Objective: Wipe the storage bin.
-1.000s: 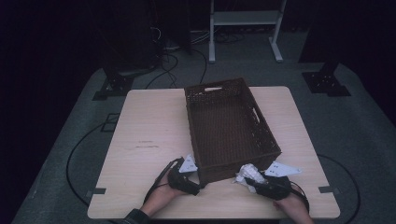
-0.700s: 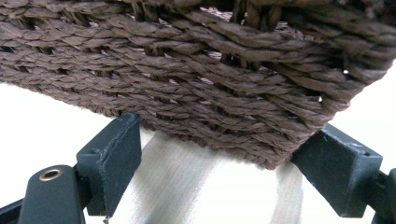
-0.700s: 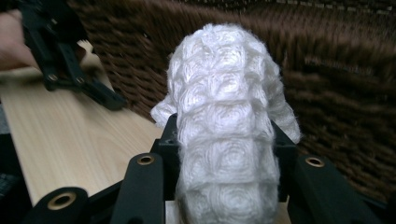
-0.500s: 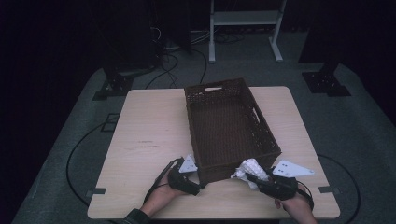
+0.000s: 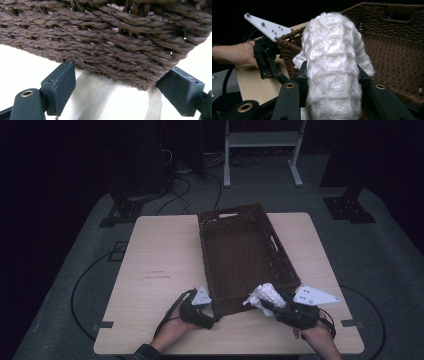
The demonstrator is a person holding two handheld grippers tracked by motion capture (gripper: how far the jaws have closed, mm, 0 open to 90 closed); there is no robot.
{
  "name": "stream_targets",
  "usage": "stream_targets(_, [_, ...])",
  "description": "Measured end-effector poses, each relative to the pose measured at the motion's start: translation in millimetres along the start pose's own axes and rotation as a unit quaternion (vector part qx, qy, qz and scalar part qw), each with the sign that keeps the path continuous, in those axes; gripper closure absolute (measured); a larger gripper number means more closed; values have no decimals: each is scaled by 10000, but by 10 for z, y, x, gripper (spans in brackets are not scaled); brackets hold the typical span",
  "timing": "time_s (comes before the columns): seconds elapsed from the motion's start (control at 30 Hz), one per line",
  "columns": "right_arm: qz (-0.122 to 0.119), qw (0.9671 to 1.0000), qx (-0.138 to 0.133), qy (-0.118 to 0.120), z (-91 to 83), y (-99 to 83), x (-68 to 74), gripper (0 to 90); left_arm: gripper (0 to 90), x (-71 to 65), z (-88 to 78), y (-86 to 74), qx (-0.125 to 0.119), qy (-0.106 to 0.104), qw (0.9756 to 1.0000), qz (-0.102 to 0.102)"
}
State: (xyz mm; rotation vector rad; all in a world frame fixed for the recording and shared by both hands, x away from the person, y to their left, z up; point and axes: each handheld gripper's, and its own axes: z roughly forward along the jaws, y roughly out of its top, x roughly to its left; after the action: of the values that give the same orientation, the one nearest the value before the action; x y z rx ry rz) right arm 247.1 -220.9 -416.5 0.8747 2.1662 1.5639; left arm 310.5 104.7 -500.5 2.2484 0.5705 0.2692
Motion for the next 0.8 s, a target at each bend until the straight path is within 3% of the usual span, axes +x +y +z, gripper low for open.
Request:
stream_targets(0.37, [31, 9999, 114, 116, 85, -84, 13, 600, 164, -3, 2, 0, -13, 2, 10000, -15])
stream_targets(0.8, [-36, 9982, 581, 115, 269, -272, 42, 600, 164, 0, -1, 0, 4, 2, 10000, 4])
